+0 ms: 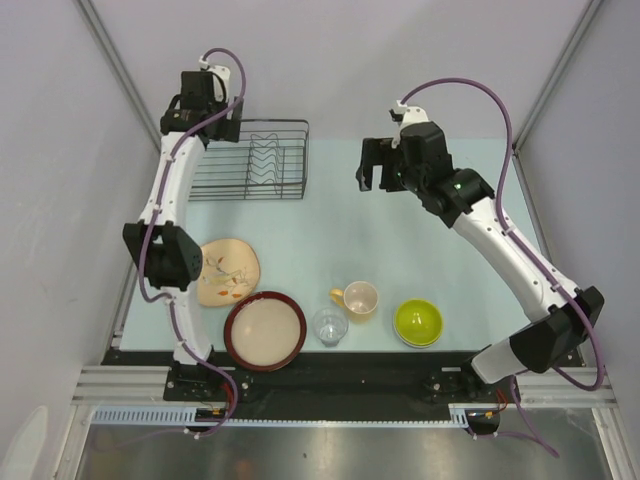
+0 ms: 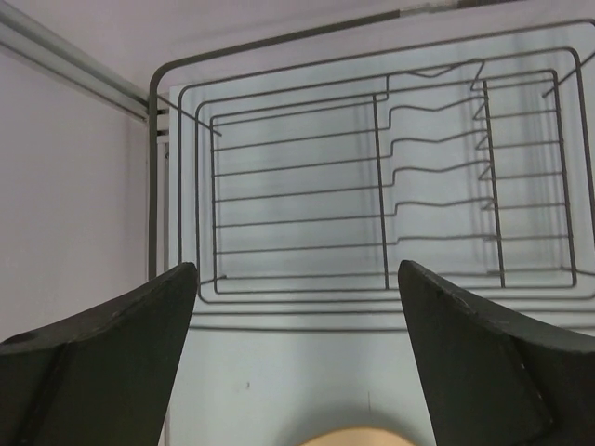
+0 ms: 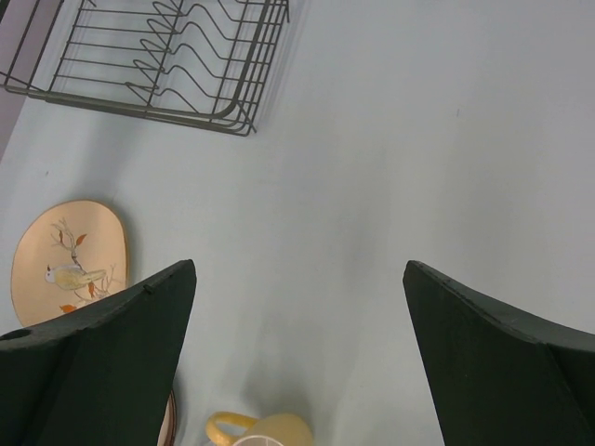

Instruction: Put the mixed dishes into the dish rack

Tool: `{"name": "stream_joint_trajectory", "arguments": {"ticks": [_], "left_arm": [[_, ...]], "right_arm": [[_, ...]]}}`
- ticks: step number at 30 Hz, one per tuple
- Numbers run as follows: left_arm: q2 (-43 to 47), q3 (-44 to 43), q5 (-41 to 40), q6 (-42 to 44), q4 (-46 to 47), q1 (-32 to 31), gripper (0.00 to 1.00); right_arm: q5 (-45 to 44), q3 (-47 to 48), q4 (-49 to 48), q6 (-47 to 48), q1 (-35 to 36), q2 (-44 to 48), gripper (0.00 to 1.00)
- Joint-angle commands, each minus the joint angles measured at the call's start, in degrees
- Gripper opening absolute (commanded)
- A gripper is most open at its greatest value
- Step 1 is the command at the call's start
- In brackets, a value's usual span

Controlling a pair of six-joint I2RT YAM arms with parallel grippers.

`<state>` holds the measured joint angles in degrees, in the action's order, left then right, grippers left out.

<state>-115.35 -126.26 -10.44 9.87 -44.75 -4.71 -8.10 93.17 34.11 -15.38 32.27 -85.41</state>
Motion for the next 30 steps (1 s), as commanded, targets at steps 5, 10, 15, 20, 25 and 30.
{"name": "stream_joint_trajectory", "arguments": {"ticks": [5, 10, 15, 20, 25, 30], "left_arm": [[-9.63, -8.05, -5.81, -1.79, 4.57, -3.1, 0.94], [-11.91, -4.71, -6.35, -4.85, 5.46, -3.55, 0.93], [-13.23, -1.18, -6.26, -6.35, 6.96, -3.55, 0.93], [-16.39, -1.1, -6.26, -7.4, 5.91, -3.73, 0.93], [-17.1, 3.8, -6.09, -7.67, 5.99, -4.69, 0.93], [-17.1, 6.29, -3.98, -7.5, 5.91, -5.48, 0.93]], "right_arm": [[0.27, -2.99, -2.11, -0.18, -1.86, 5.51, 1.0], [0.19, -4.92, -1.94, -0.44, -2.39, 6.74, 1.0], [0.27, -5.89, -1.33, -0.36, -3.27, 7.36, 1.0], [1.15, -6.33, -1.06, -0.18, -4.41, 7.1, 1.0], [2.12, -6.77, -1.24, -0.36, -5.55, 6.83, 1.0], [3.44, -6.86, -1.68, -0.62, -6.17, 6.31, 1.0]]}}
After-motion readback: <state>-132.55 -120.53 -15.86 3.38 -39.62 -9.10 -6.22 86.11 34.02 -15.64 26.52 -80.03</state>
